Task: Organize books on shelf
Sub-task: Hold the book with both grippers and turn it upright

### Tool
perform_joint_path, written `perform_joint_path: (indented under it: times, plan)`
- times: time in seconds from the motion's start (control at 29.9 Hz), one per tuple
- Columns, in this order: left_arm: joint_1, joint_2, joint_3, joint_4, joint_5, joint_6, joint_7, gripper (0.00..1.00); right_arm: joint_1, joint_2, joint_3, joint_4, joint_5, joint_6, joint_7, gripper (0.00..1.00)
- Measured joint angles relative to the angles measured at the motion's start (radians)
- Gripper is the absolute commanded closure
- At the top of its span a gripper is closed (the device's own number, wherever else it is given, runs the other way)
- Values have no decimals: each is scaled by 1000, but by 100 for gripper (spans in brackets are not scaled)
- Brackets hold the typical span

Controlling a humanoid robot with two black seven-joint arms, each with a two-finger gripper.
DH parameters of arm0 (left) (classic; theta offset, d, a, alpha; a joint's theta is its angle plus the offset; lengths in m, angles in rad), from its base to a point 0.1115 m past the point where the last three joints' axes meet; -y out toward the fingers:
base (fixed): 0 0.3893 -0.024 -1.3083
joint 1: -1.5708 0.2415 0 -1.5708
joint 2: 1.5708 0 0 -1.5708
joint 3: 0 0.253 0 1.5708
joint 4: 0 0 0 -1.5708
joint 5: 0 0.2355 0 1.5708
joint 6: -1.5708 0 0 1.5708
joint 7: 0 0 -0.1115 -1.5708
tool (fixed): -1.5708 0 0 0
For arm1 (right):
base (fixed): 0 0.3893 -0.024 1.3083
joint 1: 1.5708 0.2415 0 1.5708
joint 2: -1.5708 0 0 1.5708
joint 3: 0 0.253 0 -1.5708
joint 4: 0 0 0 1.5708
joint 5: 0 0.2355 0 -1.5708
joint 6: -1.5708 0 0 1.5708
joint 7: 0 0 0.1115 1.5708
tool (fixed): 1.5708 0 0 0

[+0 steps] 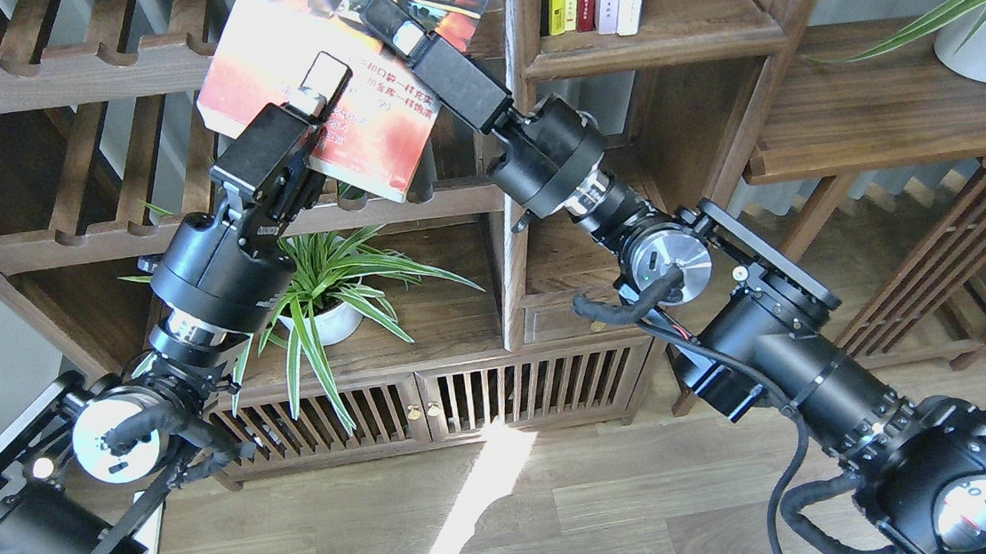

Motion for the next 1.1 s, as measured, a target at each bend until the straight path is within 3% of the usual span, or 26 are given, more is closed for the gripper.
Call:
perform_joint_path:
  times: [0.17,0.33,0.5,0.87,0.97,1.1]
  plan:
    - [0,0,2,-6,0,0,0,100,1,0,-2,0,12,13,0,49]
    - [0,4,23,-9,0,0,0,100,1,0,-2,0,14,14,-1,62]
    - [2,4,28,-10,0,0,0,100,0,0,-2,0,23,14,1,64]
    - [3,-1,33,-9,0,0,0,100,-7,0,-20,0,60,15,8,95]
    - [4,-2,35,-1,1,0,0,98,-14,0,-26,0,69,14,9,95]
    - [7,-6,35,4,1,0,-3,86,-18,0,-30,0,76,14,9,95]
